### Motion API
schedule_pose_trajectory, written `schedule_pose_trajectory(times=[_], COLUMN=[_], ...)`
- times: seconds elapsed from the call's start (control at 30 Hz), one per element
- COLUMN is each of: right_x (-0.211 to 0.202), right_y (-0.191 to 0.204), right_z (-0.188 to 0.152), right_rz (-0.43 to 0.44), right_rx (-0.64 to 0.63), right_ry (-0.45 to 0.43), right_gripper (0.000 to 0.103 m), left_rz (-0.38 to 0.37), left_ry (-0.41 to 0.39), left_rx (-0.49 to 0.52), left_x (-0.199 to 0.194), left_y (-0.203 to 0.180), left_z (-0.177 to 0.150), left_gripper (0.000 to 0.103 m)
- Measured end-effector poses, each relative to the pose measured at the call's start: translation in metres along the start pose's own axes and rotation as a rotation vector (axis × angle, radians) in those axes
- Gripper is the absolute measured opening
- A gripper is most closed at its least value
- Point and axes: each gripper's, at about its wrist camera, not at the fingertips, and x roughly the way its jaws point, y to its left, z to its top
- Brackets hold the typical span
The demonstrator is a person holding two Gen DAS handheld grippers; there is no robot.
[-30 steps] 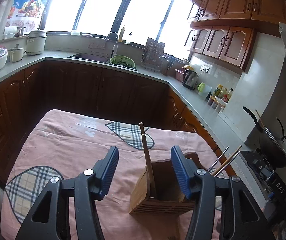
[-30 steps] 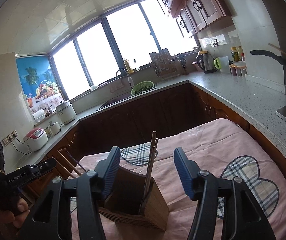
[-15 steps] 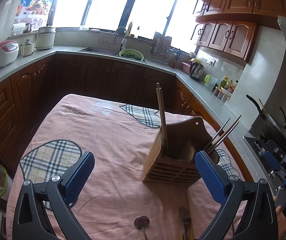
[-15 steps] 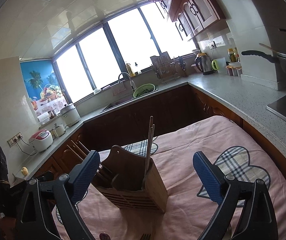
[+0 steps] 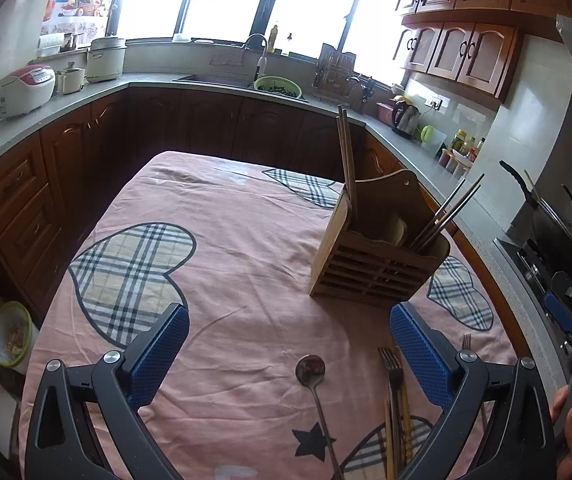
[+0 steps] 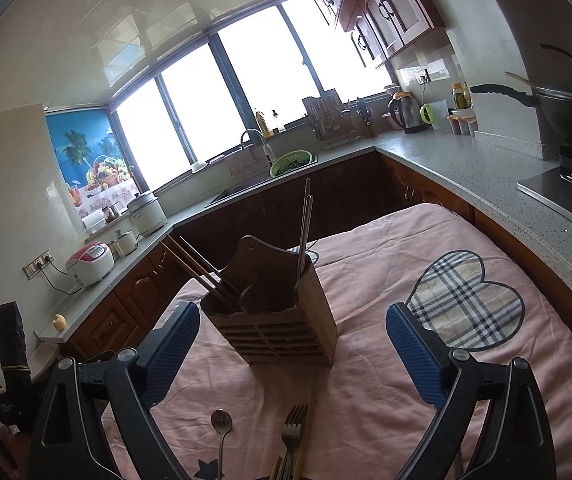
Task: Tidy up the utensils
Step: 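Pull both open tools back from the holder toward the metal spoon and fork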
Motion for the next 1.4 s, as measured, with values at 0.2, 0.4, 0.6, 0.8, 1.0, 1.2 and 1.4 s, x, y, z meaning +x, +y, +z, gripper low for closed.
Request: schedule_pose_trajectory(times=[0.2,0.4,0.6,0.8,1.0,1.2,1.4], right_x=[-0.007,-0.012,-0.007,0.004,0.013,0.026,0.041], right_y=[-0.001,0.001,0.006,0.004,0.000,-0.003,-0.006], right_z=[-0.021,-0.036,-0.050,-0.060,-0.063,-0.068,-0.073], right_rz=[-0.010,-0.016,-0.021,-0.015,-0.017,-0.016,-0.013], right_rx=[-0.002,-0.012,-0.036,-0.035,-0.024,-0.016,-0.014], right_ry=[0.038,0.063,0.102,0.147,0.169,0.205,0.247], right_gripper=[0.096,0.096,0.096,0.096,0.096,0.096,0.095], left_rz=[0.015,0.026,0.036,0.046,0.043,0.053,0.045], left_ry=[0.029,0.055,0.081,0.113,0.145,0.190,0.217], left_rx=[0.000,-0.002,0.011,0.032,0.057,0.075,0.071], left_x=[-0.009,-0.011,-0.007,0.008,0.025,0.048,0.071], left_y=[0.003,0.005,0.005,0.001,-0.003,-0.009,-0.014], left_z=[-0.015,-0.027,-0.038,-0.041,-0.044,-0.048,-0.049], left_gripper=[0.102,0.102,0.102,0.102,0.101,0.100,0.088])
